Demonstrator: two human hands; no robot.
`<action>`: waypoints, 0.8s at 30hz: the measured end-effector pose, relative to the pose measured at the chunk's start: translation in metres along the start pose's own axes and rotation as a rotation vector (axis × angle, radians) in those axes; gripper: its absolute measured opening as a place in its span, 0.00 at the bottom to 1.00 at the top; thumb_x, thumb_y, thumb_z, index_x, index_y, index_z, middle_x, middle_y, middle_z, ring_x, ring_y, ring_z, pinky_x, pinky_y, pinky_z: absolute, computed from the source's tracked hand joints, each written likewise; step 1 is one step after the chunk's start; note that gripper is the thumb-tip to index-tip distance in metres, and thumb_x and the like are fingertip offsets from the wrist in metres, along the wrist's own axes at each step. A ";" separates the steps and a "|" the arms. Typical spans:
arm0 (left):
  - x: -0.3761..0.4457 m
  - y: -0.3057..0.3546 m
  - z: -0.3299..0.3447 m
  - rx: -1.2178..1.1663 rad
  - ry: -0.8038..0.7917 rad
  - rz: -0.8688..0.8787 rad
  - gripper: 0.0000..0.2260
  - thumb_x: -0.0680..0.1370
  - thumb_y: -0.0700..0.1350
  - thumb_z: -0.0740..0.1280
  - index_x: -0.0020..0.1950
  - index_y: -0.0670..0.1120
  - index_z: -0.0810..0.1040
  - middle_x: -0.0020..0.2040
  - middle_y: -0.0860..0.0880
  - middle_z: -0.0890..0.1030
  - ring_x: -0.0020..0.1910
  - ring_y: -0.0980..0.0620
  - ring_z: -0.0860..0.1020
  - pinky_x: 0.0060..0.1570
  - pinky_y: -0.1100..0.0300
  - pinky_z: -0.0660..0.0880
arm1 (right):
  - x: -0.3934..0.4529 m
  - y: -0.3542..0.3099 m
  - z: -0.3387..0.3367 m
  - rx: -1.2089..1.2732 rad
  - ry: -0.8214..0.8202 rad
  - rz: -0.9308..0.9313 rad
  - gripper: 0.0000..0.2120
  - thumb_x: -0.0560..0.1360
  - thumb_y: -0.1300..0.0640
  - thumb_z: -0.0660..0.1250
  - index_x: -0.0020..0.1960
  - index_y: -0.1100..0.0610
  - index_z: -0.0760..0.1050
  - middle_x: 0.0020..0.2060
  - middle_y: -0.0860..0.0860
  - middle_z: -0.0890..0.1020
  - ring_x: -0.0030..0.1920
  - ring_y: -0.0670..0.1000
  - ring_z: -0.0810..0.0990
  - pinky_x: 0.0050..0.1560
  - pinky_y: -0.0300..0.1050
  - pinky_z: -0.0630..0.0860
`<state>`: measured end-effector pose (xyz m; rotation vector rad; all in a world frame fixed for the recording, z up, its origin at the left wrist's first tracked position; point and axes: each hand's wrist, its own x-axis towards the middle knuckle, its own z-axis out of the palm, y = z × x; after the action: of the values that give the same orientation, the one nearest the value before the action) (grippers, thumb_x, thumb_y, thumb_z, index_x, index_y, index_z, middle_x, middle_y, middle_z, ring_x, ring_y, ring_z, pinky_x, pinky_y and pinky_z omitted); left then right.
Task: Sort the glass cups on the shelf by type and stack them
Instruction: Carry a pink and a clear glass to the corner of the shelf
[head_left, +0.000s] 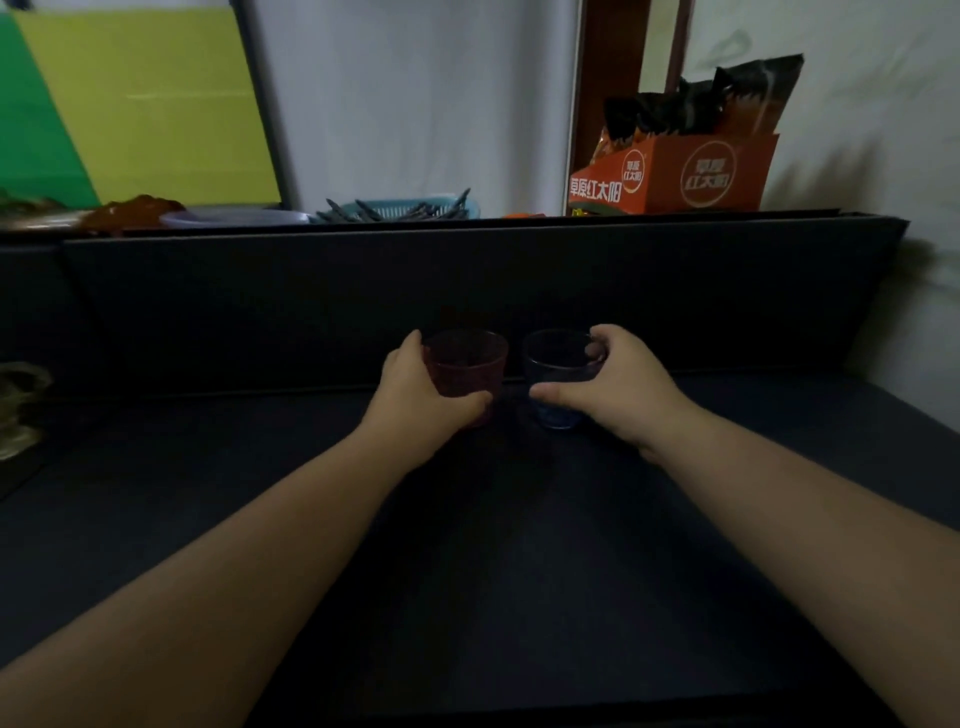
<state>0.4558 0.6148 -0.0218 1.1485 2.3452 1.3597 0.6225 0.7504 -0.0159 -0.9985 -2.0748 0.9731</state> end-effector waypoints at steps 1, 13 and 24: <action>-0.007 0.001 -0.004 -0.001 0.018 -0.016 0.53 0.67 0.50 0.80 0.82 0.48 0.49 0.79 0.47 0.62 0.72 0.50 0.69 0.70 0.50 0.70 | -0.003 -0.001 -0.004 0.004 -0.009 0.000 0.62 0.52 0.37 0.83 0.78 0.57 0.62 0.71 0.53 0.73 0.67 0.53 0.76 0.68 0.56 0.74; -0.177 -0.014 -0.076 -0.008 0.373 0.023 0.41 0.67 0.58 0.73 0.78 0.59 0.61 0.71 0.62 0.69 0.69 0.64 0.69 0.68 0.58 0.70 | -0.154 -0.035 -0.025 0.236 -0.046 -0.255 0.37 0.55 0.35 0.74 0.63 0.32 0.69 0.61 0.37 0.77 0.60 0.38 0.77 0.59 0.40 0.73; -0.283 -0.108 -0.258 0.326 0.613 -0.087 0.39 0.70 0.63 0.70 0.78 0.61 0.59 0.73 0.66 0.62 0.75 0.62 0.59 0.68 0.63 0.59 | -0.229 -0.162 0.140 0.191 -0.266 -0.457 0.28 0.61 0.36 0.73 0.59 0.29 0.67 0.59 0.29 0.72 0.59 0.32 0.72 0.54 0.35 0.69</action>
<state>0.4587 0.2174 -0.0221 0.7477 3.0968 1.4965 0.5729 0.4411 -0.0065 -0.2850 -2.2324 1.0721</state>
